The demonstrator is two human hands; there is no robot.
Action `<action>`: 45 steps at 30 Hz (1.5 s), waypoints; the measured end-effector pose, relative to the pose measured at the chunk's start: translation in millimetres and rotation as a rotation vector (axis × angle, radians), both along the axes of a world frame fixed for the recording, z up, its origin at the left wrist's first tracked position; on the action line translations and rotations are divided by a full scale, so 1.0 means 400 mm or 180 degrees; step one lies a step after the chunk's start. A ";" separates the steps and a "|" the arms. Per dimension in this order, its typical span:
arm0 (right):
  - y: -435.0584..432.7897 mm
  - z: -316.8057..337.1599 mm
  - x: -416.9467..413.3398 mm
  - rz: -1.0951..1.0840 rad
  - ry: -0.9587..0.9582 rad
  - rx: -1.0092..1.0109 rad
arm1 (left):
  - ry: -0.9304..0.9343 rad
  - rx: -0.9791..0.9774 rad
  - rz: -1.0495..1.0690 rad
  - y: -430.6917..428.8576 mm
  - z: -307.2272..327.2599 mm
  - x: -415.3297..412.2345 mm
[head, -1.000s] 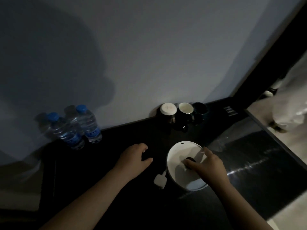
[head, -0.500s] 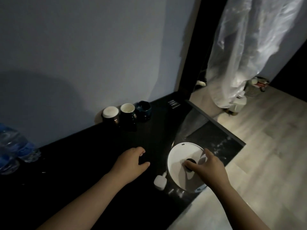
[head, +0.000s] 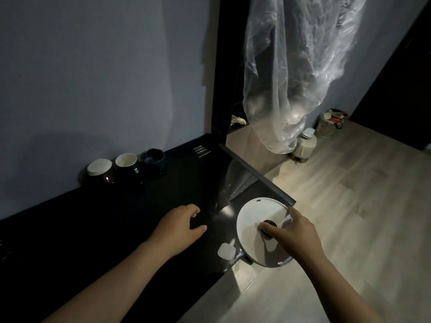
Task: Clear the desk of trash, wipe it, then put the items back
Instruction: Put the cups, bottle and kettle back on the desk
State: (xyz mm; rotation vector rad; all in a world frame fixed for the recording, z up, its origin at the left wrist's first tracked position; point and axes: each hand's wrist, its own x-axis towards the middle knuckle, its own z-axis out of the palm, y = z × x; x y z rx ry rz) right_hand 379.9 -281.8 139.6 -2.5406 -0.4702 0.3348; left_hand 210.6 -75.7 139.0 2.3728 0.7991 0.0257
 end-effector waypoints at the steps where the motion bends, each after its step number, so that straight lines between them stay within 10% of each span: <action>1: -0.002 0.000 0.017 -0.0005 -0.0004 0.0016 | 0.0008 -0.0009 -0.0018 0.001 -0.001 0.017; 45: 0.946 -0.176 0.597 0.1818 0.0087 -0.0352 | 0.0601 -0.0310 0.1371 0.572 -0.161 0.344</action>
